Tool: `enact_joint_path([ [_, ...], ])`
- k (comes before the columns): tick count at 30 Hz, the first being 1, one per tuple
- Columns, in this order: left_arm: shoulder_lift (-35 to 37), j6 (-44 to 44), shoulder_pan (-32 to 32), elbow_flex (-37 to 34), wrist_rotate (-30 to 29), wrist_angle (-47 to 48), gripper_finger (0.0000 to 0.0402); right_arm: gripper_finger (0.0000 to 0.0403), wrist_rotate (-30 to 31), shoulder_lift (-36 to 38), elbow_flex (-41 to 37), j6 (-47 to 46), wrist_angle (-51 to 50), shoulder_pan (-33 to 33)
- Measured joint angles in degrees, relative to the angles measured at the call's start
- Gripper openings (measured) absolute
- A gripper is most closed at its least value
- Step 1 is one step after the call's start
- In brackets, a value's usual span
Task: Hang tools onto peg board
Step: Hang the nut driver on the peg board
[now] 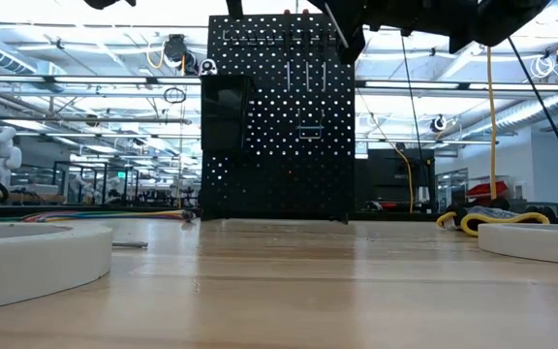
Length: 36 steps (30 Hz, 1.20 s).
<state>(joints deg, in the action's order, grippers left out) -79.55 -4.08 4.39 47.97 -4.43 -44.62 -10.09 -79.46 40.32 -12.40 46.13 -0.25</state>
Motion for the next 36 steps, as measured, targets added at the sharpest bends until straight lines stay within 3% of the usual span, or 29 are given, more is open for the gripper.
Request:
enact_joint_path([
  [7,0.0,-0.07,0.04,0.0,-0.42,-0.01,0.0173,0.0023,-0.04,0.0,0.0,0.04,-0.11,-0.01],
  [12,-0.35,-2.55,-0.23,0.02,-4.1,-2.51,0.0173,0.0023,0.09,0.0,0.0,1.35,-0.1,-0.02],
  [28,-3.58,-6.03,-0.54,0.02,-3.91,-6.96,0.0172,0.0023,-0.28,0.01,0.0,1.49,-0.73,-0.81],
  [36,-3.58,-5.99,-0.62,0.02,-3.55,-5.24,0.0112,0.0023,-0.17,0.02,0.0,1.14,-1.92,-0.81],
])
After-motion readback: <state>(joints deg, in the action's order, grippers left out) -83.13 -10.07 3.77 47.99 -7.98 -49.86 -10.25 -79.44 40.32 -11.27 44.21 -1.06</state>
